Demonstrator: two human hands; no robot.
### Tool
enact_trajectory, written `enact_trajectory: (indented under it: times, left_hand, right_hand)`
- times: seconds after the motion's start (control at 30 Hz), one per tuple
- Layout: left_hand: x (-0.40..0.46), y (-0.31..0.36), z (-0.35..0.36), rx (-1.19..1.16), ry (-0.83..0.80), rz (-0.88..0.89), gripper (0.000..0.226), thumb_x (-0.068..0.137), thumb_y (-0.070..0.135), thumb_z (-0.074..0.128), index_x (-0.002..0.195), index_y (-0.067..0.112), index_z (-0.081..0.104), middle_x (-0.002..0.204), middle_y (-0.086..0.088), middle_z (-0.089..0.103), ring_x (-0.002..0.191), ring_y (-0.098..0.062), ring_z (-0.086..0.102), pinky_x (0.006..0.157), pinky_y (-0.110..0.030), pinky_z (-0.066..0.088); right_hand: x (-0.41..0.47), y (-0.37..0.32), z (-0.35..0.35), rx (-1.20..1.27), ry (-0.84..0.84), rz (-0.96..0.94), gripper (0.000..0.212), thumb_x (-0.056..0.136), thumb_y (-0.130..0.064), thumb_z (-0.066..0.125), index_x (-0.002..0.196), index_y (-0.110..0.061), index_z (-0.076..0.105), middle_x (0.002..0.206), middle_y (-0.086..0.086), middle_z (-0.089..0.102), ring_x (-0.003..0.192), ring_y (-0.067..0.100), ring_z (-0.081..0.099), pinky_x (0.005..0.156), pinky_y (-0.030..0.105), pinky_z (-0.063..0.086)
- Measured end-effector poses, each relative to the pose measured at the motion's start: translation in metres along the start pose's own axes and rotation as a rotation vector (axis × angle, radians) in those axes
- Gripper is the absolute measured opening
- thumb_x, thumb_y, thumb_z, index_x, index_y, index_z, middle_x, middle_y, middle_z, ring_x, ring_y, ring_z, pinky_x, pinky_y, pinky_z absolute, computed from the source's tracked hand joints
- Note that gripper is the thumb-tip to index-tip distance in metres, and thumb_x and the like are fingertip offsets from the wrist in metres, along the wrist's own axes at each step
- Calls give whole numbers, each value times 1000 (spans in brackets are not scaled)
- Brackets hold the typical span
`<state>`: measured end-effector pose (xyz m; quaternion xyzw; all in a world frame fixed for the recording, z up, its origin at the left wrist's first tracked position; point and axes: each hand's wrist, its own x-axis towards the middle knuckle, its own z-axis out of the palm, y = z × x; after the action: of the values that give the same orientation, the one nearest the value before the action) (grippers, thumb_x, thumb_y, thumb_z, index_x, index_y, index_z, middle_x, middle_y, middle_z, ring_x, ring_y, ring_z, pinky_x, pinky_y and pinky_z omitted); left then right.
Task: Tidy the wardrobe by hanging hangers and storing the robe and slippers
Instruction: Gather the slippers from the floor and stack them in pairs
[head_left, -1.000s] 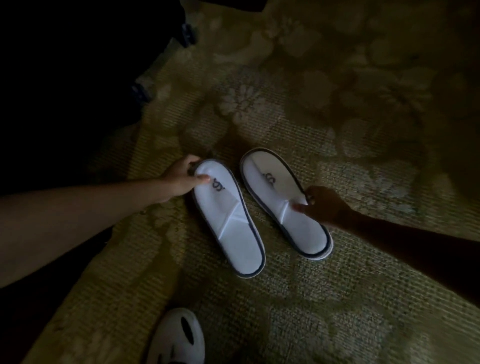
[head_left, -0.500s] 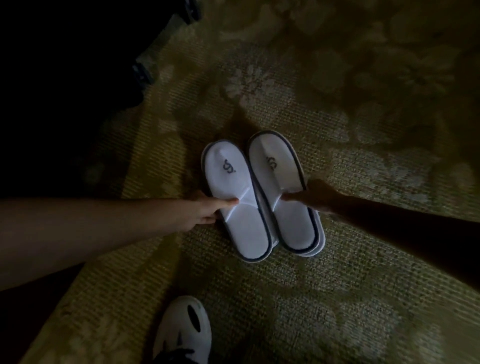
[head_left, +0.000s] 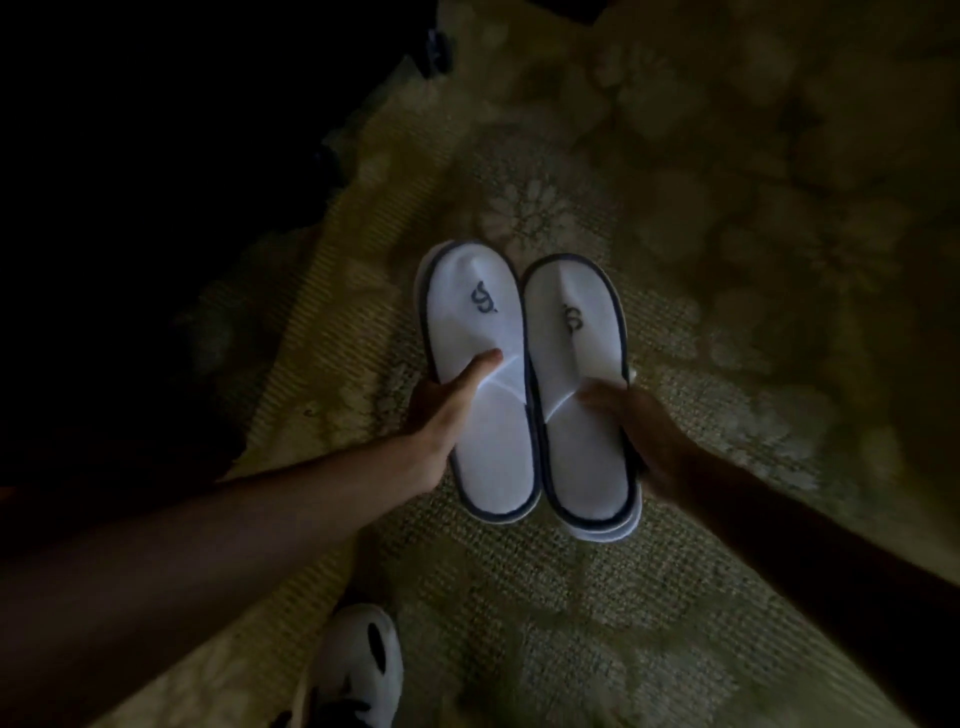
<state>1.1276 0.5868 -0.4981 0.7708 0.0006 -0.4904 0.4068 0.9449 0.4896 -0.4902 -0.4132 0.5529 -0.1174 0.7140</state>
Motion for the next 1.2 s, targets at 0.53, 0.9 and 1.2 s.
enact_trajectory:
  times: [0.53,0.9,1.2]
  left_hand:
    - [-337,65,-202,-325,598,236,63,94,30,68,145,23,33,117,3,59,95,-18,60,62,-13,47]
    - [-420,-49,-334,-301,760,70,60,90,46,65,143,29,41,124,-3,62,107,-29,61,79,-38,52]
    - [-388,-72,-457,-350,842,8,51,94,45,64,127,14,40,109,-1,57,100,-30,59,71,-32,39]
  right_hand:
    - [-297,-146,175,-737,-28,-247,62,82,-43,72,128,-20,37,112,2,55,91,27,58,75,44,51]
    - [-400,-64,286,-803,-215,-209,60,92,-27,68,138,-11,32,115,5,53,92,23,53,74,33,42]
    - [-388,-40,433,-915,-267,-361,72,86,-28,74,138,-6,30,130,13,53,111,29,56,78,24,37]
